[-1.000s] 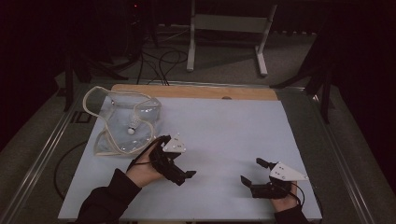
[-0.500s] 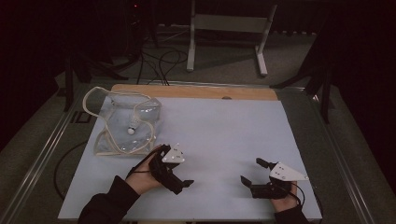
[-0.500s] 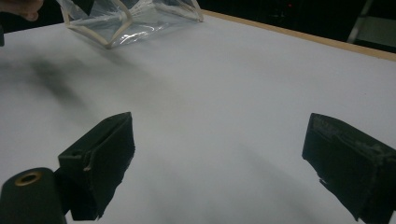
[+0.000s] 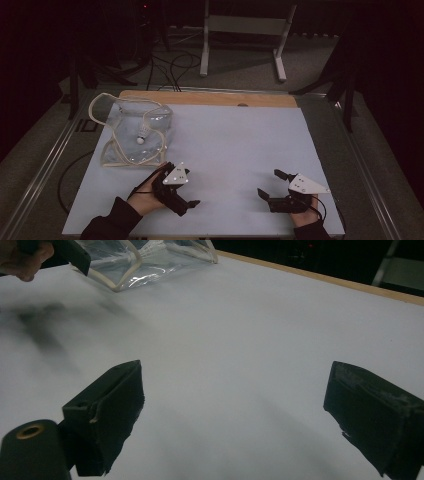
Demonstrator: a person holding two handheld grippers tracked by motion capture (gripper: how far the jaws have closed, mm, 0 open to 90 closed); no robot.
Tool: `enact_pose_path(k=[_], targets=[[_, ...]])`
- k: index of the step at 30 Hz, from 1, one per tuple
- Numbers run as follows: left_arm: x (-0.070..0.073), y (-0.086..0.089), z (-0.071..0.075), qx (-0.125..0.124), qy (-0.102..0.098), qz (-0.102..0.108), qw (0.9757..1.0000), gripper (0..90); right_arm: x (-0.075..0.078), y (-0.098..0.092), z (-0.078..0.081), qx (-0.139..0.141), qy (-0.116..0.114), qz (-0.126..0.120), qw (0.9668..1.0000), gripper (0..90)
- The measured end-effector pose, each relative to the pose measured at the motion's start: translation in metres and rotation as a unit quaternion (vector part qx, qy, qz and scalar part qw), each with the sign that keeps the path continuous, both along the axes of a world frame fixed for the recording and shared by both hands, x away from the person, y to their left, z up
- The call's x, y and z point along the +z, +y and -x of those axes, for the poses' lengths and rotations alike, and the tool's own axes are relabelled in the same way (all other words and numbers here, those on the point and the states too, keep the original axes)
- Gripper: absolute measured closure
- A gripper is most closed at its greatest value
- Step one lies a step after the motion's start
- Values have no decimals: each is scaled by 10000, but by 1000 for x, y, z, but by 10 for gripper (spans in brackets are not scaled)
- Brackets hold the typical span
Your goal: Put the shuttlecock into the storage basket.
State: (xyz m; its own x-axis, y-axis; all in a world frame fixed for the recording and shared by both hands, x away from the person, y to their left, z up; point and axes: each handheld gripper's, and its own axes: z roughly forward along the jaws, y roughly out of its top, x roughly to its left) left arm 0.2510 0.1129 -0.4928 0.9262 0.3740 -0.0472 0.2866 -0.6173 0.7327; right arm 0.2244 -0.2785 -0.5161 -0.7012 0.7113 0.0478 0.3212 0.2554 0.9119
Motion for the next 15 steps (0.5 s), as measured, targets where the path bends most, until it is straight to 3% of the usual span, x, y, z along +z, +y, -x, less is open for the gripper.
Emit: enact_pose_path(k=[7,15], targets=[[-7,13,8,60,-37,-59,10000,2,0,0,0,4,11,-5,10000,90],[-9,32,12,242,42,40,9997,2,0,0,0,10,15,-5,10000,91]])
